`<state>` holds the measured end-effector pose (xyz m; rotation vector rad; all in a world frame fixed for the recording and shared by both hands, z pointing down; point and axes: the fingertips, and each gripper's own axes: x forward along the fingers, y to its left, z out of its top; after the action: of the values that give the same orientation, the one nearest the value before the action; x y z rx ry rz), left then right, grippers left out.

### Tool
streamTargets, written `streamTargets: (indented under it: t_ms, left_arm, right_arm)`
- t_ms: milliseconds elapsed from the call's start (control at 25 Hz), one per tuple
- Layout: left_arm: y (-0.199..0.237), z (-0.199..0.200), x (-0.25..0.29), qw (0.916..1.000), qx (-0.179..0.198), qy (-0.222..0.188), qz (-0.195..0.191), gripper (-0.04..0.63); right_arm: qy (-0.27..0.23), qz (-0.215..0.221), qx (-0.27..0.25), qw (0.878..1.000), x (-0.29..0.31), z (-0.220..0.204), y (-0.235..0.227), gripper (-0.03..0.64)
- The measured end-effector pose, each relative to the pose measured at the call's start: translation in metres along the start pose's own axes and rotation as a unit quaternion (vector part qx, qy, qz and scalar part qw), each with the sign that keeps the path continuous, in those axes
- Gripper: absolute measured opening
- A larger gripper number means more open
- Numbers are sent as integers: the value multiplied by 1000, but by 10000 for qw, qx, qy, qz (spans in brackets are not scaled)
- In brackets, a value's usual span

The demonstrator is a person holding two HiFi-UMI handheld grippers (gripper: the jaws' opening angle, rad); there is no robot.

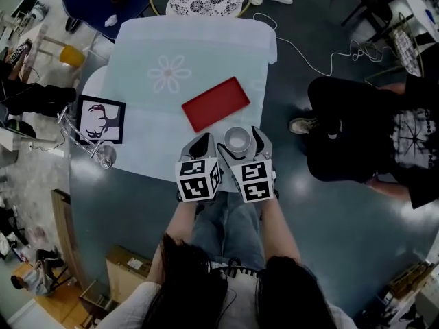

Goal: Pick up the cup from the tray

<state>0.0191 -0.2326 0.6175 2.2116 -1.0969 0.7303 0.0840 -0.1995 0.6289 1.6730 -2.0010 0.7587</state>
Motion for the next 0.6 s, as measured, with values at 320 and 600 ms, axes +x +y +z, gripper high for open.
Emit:
streamTargets:
  t_ms: [320,600]
  left_arm:
    - [-5,20,-16,9997,16,-223,-57,0]
    - [-12,50,-45,9982,17,-562,-187,0]
  right_arm:
    - [-76,-43,-131,9999,-22,21,1,465]
    - [-411,-326,-169,9985,-52,57,-2,463]
